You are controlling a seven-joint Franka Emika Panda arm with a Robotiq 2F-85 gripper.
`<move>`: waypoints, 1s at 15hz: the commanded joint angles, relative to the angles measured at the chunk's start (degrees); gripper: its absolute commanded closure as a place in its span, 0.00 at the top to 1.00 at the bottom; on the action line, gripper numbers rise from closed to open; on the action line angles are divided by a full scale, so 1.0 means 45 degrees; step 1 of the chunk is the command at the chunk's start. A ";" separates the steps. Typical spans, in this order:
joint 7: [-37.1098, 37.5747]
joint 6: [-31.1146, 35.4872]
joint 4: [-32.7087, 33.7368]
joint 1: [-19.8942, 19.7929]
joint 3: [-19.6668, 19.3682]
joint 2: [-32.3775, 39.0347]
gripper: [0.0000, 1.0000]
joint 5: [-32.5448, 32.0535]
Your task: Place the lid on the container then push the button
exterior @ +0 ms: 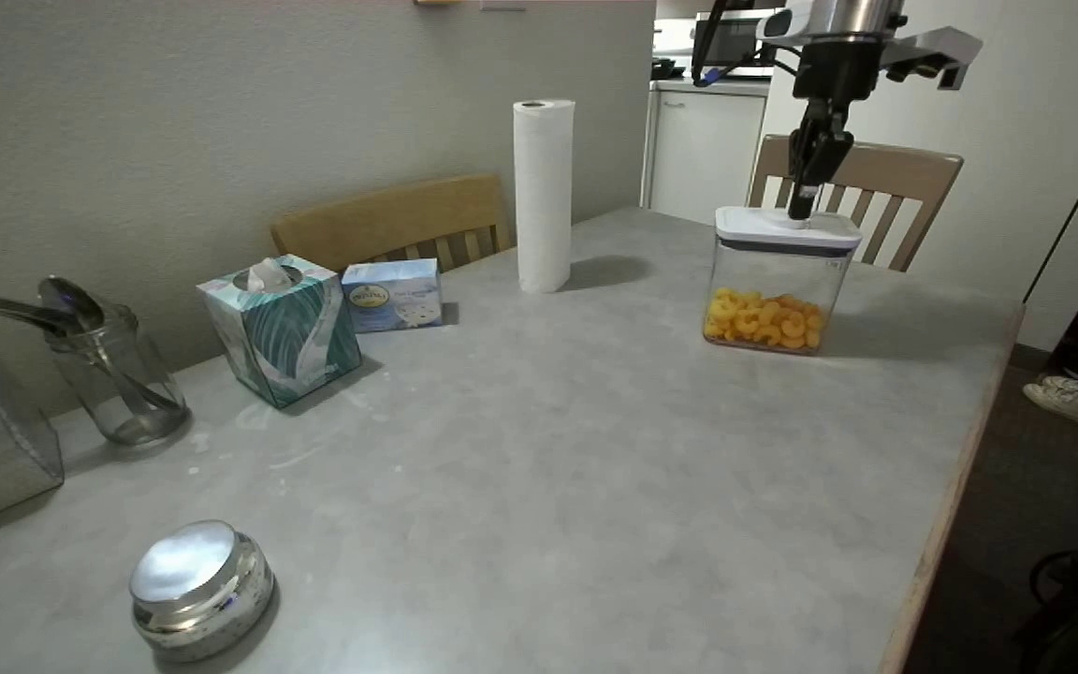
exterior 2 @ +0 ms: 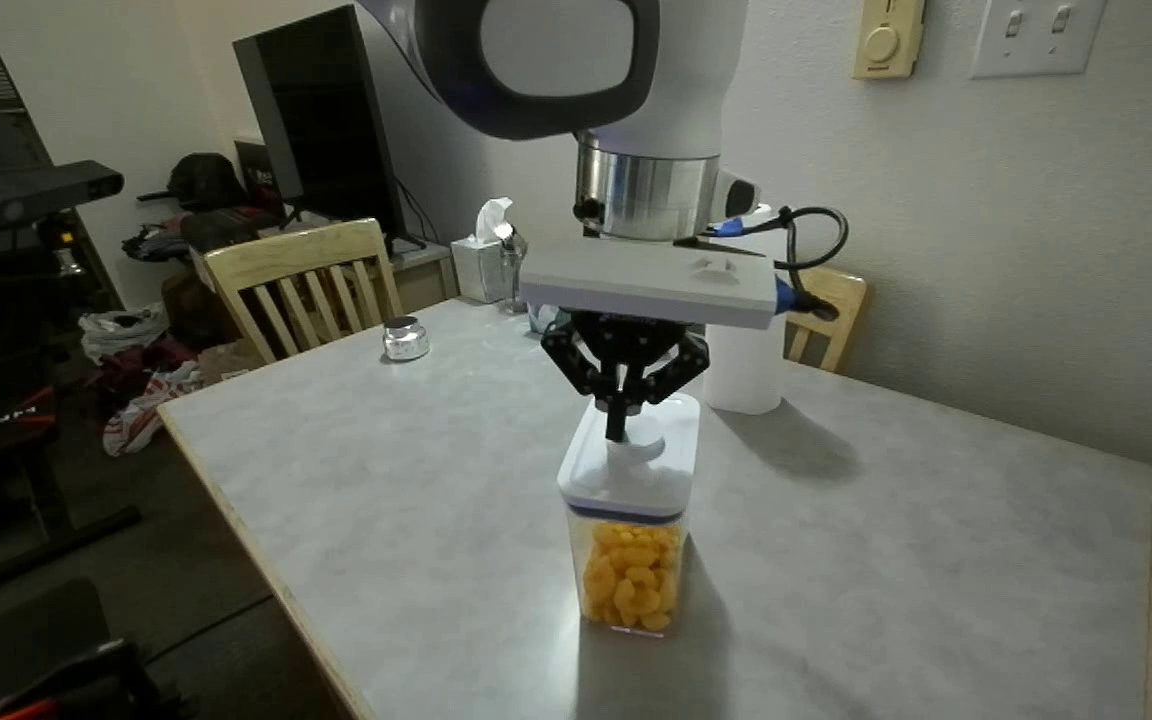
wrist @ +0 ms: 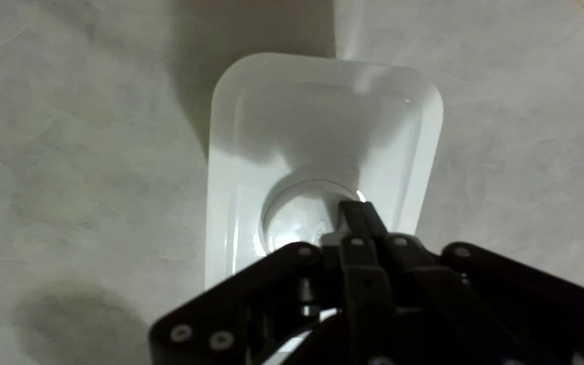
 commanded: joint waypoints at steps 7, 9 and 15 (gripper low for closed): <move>-0.0657 0.0626 0.0302 -0.0195 0.0039 0.0636 0.00 0.0179; -0.0749 0.0619 0.0324 -0.0257 0.0080 0.0989 0.00 0.0307; -0.0964 0.0265 0.0580 -0.0323 0.0141 0.1424 0.00 0.0465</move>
